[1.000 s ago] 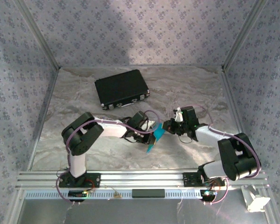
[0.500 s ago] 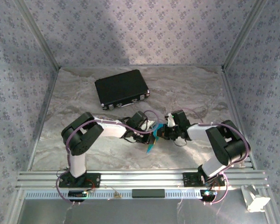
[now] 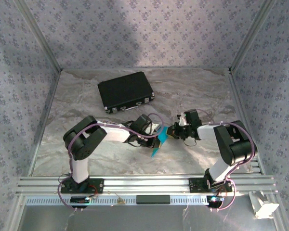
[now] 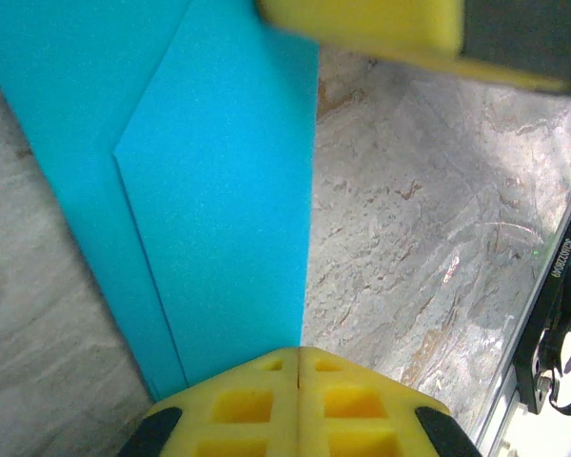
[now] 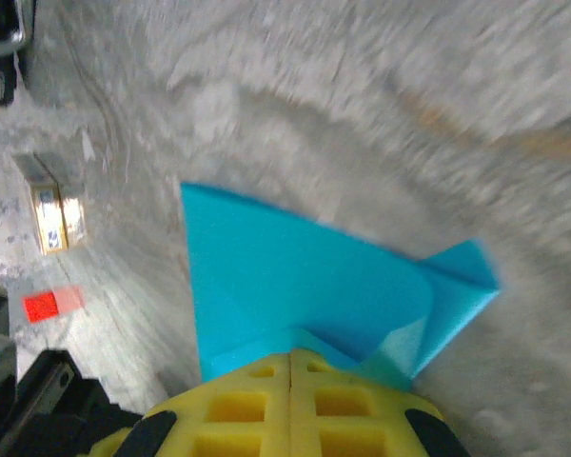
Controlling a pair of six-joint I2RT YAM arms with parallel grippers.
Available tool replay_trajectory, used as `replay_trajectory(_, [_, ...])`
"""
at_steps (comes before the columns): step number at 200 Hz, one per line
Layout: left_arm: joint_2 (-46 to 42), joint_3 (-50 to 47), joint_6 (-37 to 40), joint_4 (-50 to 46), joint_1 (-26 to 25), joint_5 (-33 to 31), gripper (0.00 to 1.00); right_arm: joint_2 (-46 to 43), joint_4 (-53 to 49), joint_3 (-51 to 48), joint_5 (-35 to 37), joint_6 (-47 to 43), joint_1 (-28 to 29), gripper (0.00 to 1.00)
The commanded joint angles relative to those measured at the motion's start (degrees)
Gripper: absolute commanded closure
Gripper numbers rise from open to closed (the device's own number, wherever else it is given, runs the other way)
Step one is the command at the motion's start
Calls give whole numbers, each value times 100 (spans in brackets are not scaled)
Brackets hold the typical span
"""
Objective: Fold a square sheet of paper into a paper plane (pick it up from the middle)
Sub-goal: Fold the wing for the fifth time at the center of the table.
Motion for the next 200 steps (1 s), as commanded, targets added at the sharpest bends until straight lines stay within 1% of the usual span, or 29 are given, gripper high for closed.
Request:
replay_trajectory(1, [257,-287,-30,-679,22,-180,100,134,-158,101,656,-23,-280,96])
replay_trajectory(64, [267,-333,-56,-600,25,-160,100,263,-87,136,858,173,-737,97])
replay_trajectory(114, [289,-319,-56,-588,22,-138,100,166,-194,239,827,175,-873,97])
replay_trajectory(138, [302,-304,-55,-597,29,-142,100,-97,-369,307,766,121,-881,96])
replay_trajectory(165, [302,-294,-58,-599,22,-143,100,-717,-614,302,707,74,-863,95])
replay_trajectory(184, [302,-290,-65,-593,19,-143,100,-1083,-705,210,628,-12,-761,95])
replay_trajectory(200, [289,-292,-74,-582,22,-176,100,-1111,-534,66,383,88,-562,95])
